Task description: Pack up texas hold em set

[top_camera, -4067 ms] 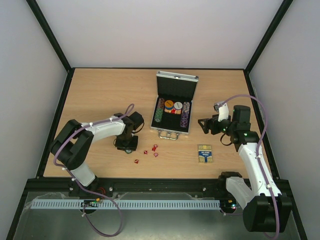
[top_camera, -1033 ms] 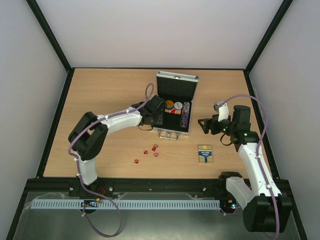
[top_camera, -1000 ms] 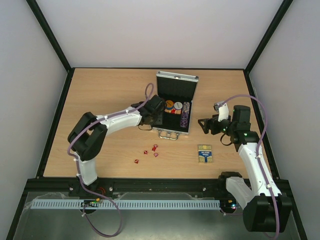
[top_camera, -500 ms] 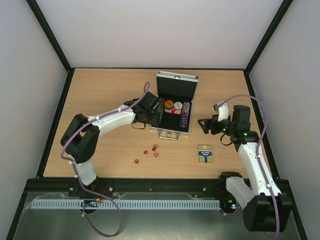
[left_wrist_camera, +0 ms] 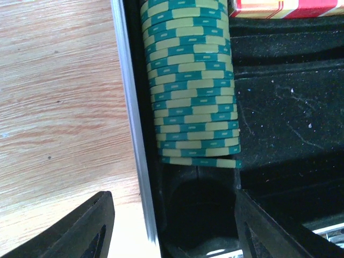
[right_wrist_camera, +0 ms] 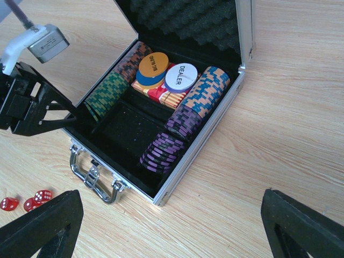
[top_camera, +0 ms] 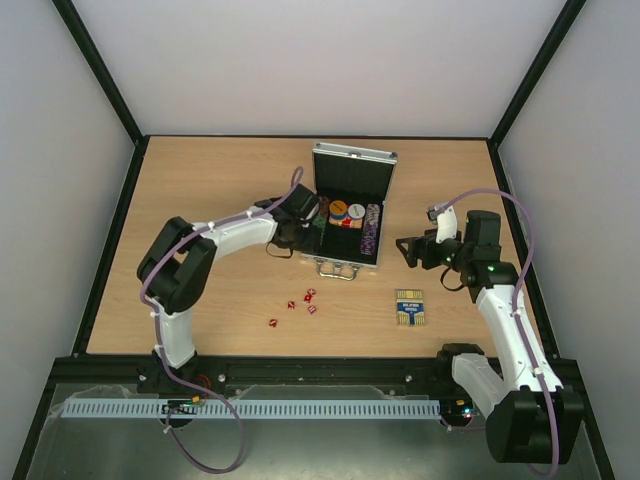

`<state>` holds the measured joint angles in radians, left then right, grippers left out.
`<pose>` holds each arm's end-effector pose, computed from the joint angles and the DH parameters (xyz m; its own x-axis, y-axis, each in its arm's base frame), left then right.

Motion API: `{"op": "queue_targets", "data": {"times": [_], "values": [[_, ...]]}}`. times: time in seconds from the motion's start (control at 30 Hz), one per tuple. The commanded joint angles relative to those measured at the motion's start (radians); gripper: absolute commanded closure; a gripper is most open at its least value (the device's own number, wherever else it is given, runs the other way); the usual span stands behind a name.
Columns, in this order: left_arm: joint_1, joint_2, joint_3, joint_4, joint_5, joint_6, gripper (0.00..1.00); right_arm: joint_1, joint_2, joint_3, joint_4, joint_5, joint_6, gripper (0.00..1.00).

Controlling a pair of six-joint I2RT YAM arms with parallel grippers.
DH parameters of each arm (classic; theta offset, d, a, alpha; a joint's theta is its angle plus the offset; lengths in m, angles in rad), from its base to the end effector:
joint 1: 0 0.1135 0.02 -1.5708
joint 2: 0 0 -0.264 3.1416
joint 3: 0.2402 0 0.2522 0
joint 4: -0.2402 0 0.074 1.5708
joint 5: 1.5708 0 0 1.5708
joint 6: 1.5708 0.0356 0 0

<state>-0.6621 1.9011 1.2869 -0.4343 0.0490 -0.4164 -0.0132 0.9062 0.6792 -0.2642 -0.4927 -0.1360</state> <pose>0.3105 -0.2442 0.1761 -0.8813 0.1747 -0.4391 0.3027 0.9222 -0.2406 0.2025 0.0142 0.2749 -0.4123 -0.1140 -0.9039 -0.4656 0.8792 0.1015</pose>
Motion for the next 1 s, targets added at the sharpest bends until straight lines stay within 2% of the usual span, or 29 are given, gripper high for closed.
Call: {"op": "queue_targets", "data": {"times": [0.0, 0.63, 0.83, 0.97], "values": [[0.010, 0.036, 0.038, 0.012, 0.029, -0.008, 0.37, -0.004, 0.005, 0.003, -0.019, -0.011, -0.017, 0.08], [0.047, 0.059, 0.046, 0.018, 0.039, -0.024, 0.38, -0.004, 0.007, 0.002, -0.021, -0.009, -0.017, 0.08], [0.046, -0.062, -0.001, -0.057, 0.020, -0.026, 0.37, -0.004, 0.007, 0.003, -0.022, -0.009, -0.017, 0.08], [0.046, -0.196, -0.095, -0.103, 0.009, -0.025, 0.35, -0.004, 0.009, 0.003, -0.022, -0.016, -0.017, 0.08]]}}
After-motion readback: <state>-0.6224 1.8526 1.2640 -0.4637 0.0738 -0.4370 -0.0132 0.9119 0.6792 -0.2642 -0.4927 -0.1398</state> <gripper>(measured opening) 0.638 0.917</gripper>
